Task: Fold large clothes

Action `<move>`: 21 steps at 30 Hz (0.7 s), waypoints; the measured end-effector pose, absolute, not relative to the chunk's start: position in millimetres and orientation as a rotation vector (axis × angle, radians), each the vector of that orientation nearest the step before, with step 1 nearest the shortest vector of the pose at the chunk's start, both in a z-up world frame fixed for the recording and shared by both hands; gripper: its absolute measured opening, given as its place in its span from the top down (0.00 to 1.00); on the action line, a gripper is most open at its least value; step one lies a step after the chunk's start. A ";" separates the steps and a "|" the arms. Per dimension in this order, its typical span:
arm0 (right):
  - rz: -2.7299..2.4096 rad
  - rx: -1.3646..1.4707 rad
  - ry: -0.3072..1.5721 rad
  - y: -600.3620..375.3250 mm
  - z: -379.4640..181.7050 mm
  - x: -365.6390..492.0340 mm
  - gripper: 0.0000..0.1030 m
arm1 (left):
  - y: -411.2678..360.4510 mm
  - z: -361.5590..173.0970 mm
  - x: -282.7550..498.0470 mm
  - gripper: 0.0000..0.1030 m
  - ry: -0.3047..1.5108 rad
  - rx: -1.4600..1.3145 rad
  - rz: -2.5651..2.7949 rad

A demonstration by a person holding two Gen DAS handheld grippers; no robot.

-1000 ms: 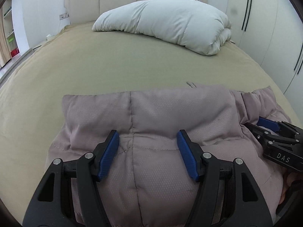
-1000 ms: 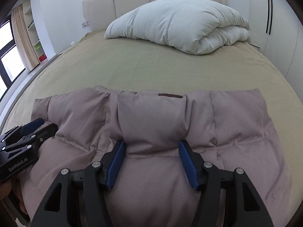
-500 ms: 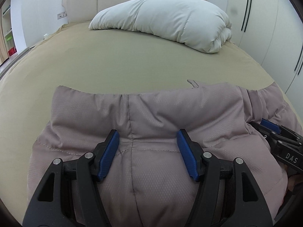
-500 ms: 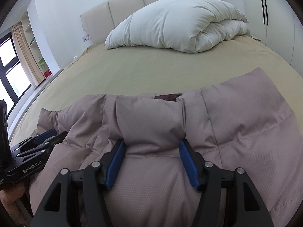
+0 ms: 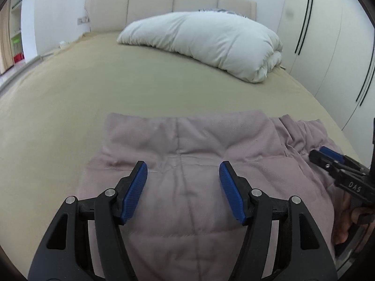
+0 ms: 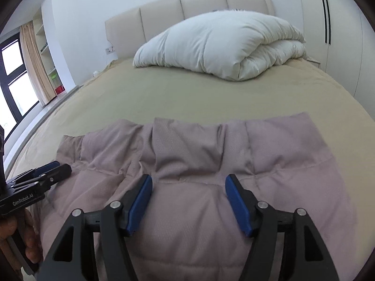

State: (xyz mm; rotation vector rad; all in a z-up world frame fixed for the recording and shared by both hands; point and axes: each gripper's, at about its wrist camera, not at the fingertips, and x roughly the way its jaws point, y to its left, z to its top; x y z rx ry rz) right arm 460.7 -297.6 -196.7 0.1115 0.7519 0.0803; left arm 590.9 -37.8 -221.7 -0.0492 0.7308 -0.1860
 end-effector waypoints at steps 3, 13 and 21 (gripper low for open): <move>0.038 0.079 0.720 -313.9 -184.6 441.8 0.28 | -23.6 -218.9 583.5 0.39 0.722 -0.003 -0.115; -0.100 0.188 0.805 -379.2 -228.6 453.6 0.28 | -20.0 -262.8 602.7 0.39 0.802 -0.033 -0.108; -0.078 0.271 0.780 -393.9 -241.5 460.6 0.25 | -18.0 -276.3 614.2 0.39 0.816 -0.083 -0.121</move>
